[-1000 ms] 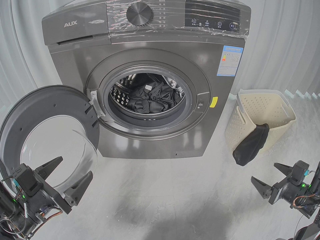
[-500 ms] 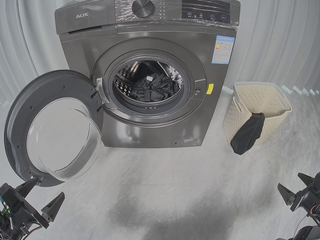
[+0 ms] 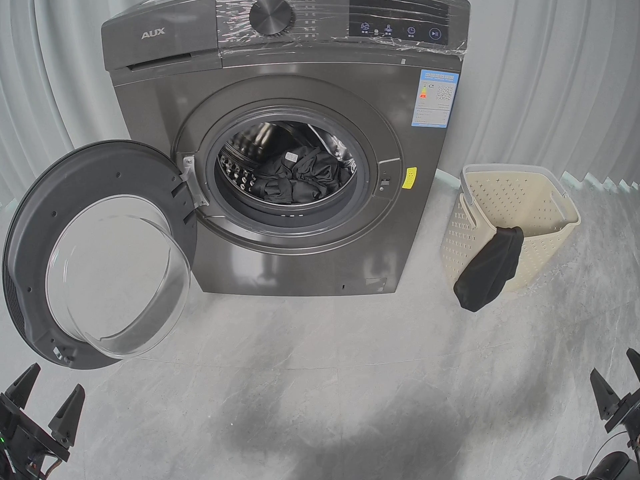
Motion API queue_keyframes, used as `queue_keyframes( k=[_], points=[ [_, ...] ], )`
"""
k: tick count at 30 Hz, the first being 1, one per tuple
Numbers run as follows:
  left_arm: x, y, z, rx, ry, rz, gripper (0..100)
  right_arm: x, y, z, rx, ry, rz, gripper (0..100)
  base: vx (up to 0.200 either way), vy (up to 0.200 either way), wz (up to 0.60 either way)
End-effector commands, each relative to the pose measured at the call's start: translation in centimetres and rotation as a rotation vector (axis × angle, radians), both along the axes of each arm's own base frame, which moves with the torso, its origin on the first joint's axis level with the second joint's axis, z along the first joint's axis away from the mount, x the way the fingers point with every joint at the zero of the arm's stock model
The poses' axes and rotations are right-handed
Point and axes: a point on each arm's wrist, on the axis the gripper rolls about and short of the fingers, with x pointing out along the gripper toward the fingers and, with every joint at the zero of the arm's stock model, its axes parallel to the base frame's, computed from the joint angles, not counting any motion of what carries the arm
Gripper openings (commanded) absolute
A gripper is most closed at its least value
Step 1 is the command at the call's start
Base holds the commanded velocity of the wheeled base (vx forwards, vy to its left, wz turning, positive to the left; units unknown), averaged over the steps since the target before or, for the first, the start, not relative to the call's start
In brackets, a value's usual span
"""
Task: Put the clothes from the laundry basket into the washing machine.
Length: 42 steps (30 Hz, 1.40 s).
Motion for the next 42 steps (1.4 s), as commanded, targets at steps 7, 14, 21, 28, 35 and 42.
queue_keyframes(
  k=[7,14,21,28,35,42],
  points=[
    [-2.3,0.5,-2.2,-0.002,-0.023,0.077,100,-3.3,-0.5,-3.0,-0.011,-0.058,-0.044,100,0.000,-0.200,0.00],
    [-3.2,0.3,-2.8,-0.007,-0.067,0.101,100,-3.2,-0.5,-2.9,-0.016,-0.064,-0.066,100,0.000,-0.200,0.00],
    [-4.0,0.0,-3.7,0.034,-0.077,0.087,100,-3.3,-0.7,-2.9,-0.011,-0.066,-0.173,100,0.000,-0.200,0.00],
    [-4.0,0.0,-3.6,0.065,-0.082,0.083,100,-4.0,-0.1,-3.1,-0.037,-0.140,-0.096,100,0.000,-0.200,0.00],
    [-4.0,0.1,-3.6,0.086,-0.081,0.143,100,-4.0,0.0,-3.1,-0.030,-0.142,-0.066,100,0.000,-0.171,0.00],
    [-4.0,0.0,-3.6,0.100,-0.077,0.106,100,-4.0,0.0,-3.1,-0.019,-0.148,-0.080,100,0.000,0.000,0.00]
  ],
)
